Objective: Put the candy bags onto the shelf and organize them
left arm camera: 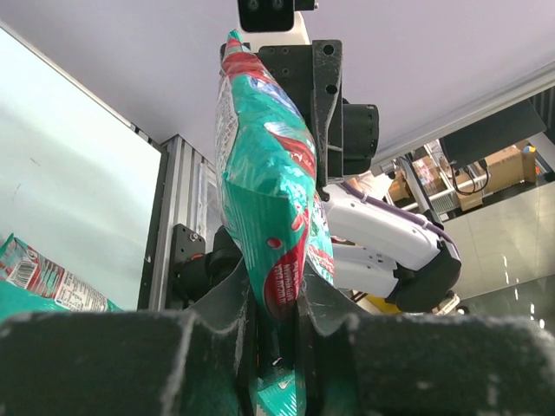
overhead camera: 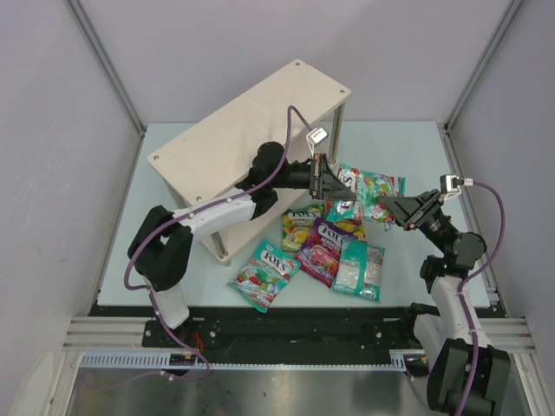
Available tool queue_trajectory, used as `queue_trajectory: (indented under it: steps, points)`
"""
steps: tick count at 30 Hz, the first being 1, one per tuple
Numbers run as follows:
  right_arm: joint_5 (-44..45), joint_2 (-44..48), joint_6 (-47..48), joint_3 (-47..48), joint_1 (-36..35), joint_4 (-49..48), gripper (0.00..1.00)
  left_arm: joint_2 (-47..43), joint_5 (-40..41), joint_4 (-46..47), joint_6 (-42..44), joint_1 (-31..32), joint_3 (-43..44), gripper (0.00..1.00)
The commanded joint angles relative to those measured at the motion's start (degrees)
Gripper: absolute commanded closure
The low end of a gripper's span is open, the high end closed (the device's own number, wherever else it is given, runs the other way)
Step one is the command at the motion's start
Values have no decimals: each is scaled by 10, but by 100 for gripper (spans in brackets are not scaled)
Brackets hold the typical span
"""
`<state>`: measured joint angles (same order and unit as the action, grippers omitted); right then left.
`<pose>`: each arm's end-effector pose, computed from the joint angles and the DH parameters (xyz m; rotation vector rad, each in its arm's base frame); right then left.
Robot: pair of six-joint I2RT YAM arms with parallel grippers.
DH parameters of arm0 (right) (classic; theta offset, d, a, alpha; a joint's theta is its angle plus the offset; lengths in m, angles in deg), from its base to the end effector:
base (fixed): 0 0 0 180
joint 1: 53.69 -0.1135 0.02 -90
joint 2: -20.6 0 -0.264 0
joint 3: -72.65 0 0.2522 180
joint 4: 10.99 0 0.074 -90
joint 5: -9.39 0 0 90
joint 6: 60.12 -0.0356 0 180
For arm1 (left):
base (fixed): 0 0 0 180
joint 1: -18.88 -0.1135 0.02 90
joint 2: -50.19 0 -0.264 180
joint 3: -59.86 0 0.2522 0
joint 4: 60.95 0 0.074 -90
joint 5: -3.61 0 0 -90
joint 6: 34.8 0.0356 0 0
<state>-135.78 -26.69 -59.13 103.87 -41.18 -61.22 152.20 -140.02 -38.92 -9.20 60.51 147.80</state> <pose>0.1638 -0.0064 0.2906 0.1527 1.4131 1.5978 0.2902 -0.2963 0.3236 0.6200 1.8238 -2.0359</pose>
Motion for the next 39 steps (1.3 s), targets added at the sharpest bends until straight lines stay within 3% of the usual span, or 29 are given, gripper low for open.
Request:
queue_trajectory:
  steps: [1,7,10,11,13,14,17,22,27,34,39]
  points:
    - [-22,11,-21,10,-1,-64,60,-1,33,-1,28,-28,32,100]
    - [-21,11,-27,11,3,-70,90,-7,34,1,27,-28,26,96]
    - [-22,12,-30,15,10,-69,94,-16,36,0,24,-28,28,66]
    - [-22,14,-32,16,19,-70,94,-19,37,-3,26,-27,30,48]
    - [-25,15,-32,19,27,-61,96,-30,42,-16,31,-28,37,35]
    - [-25,15,-27,21,36,-55,97,-35,42,-21,33,-27,40,20]
    - [-30,23,-7,23,57,-19,99,-52,50,-42,38,-27,55,4]
    - [-16,45,53,31,63,85,100,-66,63,-115,67,-22,117,0]
    - [20,69,196,79,57,298,100,-51,76,-267,154,16,221,0]
    - [53,53,229,91,46,338,100,-42,100,-325,201,48,240,0]
    - [106,25,270,101,2,386,100,-54,170,-499,323,57,319,0]
